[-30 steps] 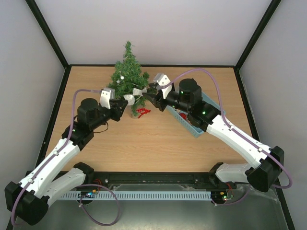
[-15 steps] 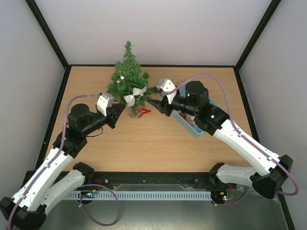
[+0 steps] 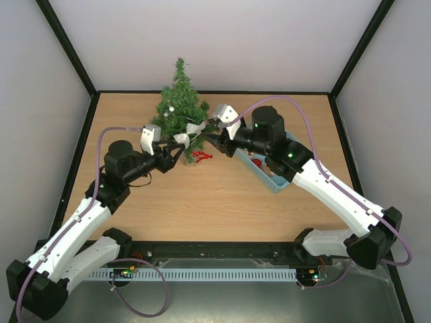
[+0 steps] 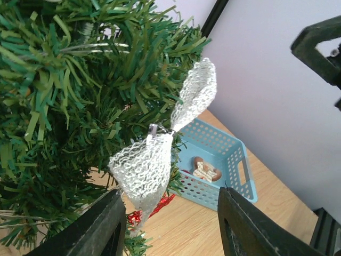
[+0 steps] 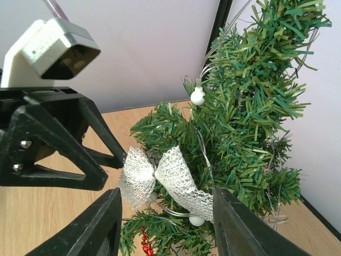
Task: Decorate the small christmas tree
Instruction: Pick up the decoration item from the Christmas tree.
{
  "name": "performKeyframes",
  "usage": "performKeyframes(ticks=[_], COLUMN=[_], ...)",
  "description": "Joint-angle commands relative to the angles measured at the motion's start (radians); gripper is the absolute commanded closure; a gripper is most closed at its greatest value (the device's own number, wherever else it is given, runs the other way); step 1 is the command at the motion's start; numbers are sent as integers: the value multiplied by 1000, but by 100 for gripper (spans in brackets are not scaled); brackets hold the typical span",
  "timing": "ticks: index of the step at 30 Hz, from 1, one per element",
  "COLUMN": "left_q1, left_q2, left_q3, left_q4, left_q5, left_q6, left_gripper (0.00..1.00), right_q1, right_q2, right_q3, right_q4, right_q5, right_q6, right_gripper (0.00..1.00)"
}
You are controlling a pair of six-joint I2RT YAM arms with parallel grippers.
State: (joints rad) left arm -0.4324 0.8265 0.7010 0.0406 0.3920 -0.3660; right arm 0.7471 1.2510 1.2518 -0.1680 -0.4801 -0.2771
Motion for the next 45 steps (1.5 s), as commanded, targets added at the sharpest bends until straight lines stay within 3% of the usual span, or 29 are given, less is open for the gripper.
performKeyframes(ticks=[1, 11, 13, 15, 17, 24, 34, 38, 45], left_q1=[15, 44, 46, 47, 49, 52, 52, 51, 51], left_q2=[11, 37, 42, 39, 29, -19, -63, -82, -59], left_q3=[-20, -51, -53, -48, -36, 107, 198, 208, 237], left_q4=[94, 176, 187, 189, 179, -105, -363, -396, -431], left_q5=[21, 45, 54, 60, 80, 123, 317, 381, 375], left_q6=[-83, -99, -101, -93, -47, 230, 483, 531, 534], left_gripper=[52, 56, 64, 86, 97, 98, 98, 98, 98], right_q1=[-2, -2, -2, -2, -2, -2, -2, -2, 0], right_q2=[-9, -33, -38, -42, -46, -60, -122, -114, -122], right_q3=[25, -5, -3, -1, -6, -8, -42, -36, -78], right_q4=[15, 26, 24, 25, 28, -28, -81, -87, -77], right_q5=[-20, -12, -10, -4, -4, -24, -151, -245, -347], right_q6=[12, 22, 21, 19, 20, 29, 18, 59, 93], right_gripper=[55, 55, 55, 55, 55, 55, 56, 56, 55])
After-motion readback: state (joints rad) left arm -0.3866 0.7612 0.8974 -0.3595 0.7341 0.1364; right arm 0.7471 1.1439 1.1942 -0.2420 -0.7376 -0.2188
